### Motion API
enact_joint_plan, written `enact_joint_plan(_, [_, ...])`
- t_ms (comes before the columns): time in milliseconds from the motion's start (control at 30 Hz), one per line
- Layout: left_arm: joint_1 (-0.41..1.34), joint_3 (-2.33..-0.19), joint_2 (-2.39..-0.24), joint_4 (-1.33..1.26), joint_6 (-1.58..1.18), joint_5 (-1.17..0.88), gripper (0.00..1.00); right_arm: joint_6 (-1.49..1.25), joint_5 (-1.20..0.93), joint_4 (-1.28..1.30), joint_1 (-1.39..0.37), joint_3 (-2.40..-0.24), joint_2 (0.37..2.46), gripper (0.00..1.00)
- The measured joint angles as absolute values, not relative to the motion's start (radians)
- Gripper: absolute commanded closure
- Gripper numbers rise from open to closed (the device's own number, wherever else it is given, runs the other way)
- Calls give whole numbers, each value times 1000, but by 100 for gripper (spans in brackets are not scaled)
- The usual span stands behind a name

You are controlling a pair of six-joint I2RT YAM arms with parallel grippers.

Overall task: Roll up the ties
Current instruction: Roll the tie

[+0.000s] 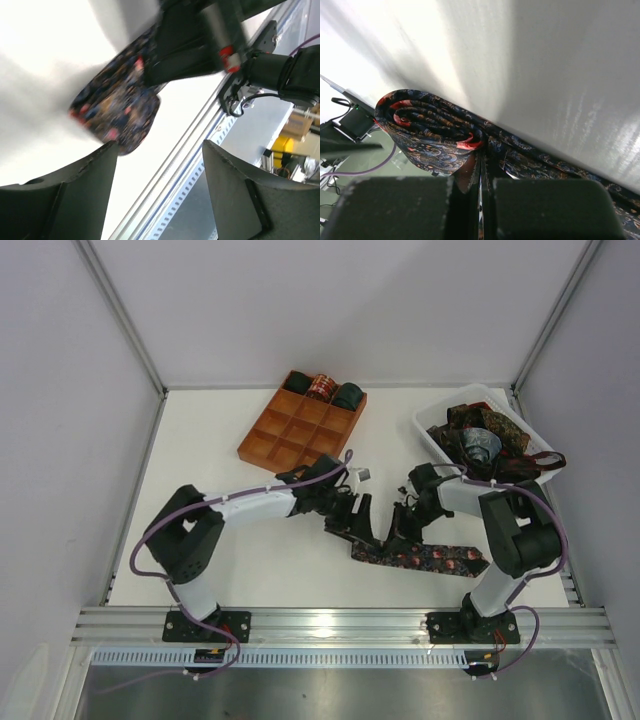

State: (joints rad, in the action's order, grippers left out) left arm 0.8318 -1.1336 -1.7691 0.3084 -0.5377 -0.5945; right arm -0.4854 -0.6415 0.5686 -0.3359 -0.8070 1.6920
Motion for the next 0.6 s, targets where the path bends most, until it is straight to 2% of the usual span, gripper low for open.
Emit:
enact_joint_plan(200, [760, -1023, -1718, 311, -533, -584, 25, -497, -654, 545, -355, -817, 1710, 100])
enact_joint_plan(433, [735, -997, -1792, 233, -588, -631, 22, -505, -668, 523, -395, -852, 1747, 100])
enact_joint_plan(600, [729, -1002, -1845, 194, -633, -663, 28, -508, -670, 514, -406, -855, 1752, 100])
